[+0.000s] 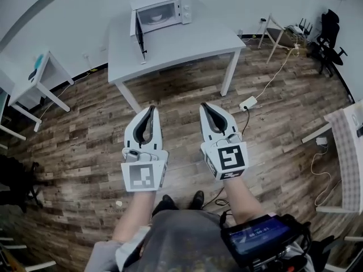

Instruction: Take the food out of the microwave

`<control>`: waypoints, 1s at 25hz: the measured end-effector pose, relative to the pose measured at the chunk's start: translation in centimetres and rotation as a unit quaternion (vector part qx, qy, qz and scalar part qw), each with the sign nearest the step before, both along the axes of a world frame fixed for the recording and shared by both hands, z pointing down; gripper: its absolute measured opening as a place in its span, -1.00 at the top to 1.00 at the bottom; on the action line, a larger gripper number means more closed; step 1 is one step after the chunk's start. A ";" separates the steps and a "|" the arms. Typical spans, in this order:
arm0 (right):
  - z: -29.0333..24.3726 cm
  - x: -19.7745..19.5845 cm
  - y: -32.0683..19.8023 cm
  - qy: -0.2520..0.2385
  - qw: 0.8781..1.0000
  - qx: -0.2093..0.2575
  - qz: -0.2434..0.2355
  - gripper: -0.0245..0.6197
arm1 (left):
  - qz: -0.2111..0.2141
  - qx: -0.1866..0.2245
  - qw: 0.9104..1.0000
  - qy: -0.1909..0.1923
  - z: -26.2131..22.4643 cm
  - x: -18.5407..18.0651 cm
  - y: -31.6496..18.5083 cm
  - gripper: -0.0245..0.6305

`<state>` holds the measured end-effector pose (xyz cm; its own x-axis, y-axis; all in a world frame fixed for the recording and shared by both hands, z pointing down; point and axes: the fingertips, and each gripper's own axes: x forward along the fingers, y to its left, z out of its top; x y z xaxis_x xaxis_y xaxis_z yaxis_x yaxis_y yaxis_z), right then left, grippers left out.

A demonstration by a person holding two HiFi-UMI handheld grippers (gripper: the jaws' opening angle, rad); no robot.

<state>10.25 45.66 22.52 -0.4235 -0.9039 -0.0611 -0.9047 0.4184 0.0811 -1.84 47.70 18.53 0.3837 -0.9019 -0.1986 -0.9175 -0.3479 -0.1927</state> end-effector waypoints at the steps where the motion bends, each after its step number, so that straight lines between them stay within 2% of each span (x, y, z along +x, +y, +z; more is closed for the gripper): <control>1: 0.0 0.5 -0.3 -0.001 1.000 0.001 -0.001 0.90 | -0.001 -0.001 1.000 -0.003 -0.1 0.5 -0.2 0.91; 8: 0.4 1.5 -2.6 0.003 1.000 -0.001 -0.003 0.90 | -0.004 0.003 1.000 0.002 -0.4 1.7 -2.8 0.91; 14: 1.7 1.6 -6.6 0.004 1.000 -0.012 -0.003 0.90 | -0.012 -0.011 1.000 0.012 1.2 1.5 -6.7 0.91; 20: 3.7 0.7 -13.6 0.016 1.000 -0.019 0.000 0.90 | -0.019 -0.023 0.999 0.022 3.0 0.5 -13.8 0.91; 25: 3.8 -0.6 -20.5 0.016 1.000 -0.020 -0.003 0.90 | -0.020 -0.017 0.999 0.019 2.5 -0.7 -20.7 0.91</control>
<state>9.62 25.19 26.32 -0.4308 -0.9024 -0.0113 -0.8989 0.4281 0.0931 -2.51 27.04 21.07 0.3404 -0.9227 -0.1811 -0.9372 -0.3173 -0.1450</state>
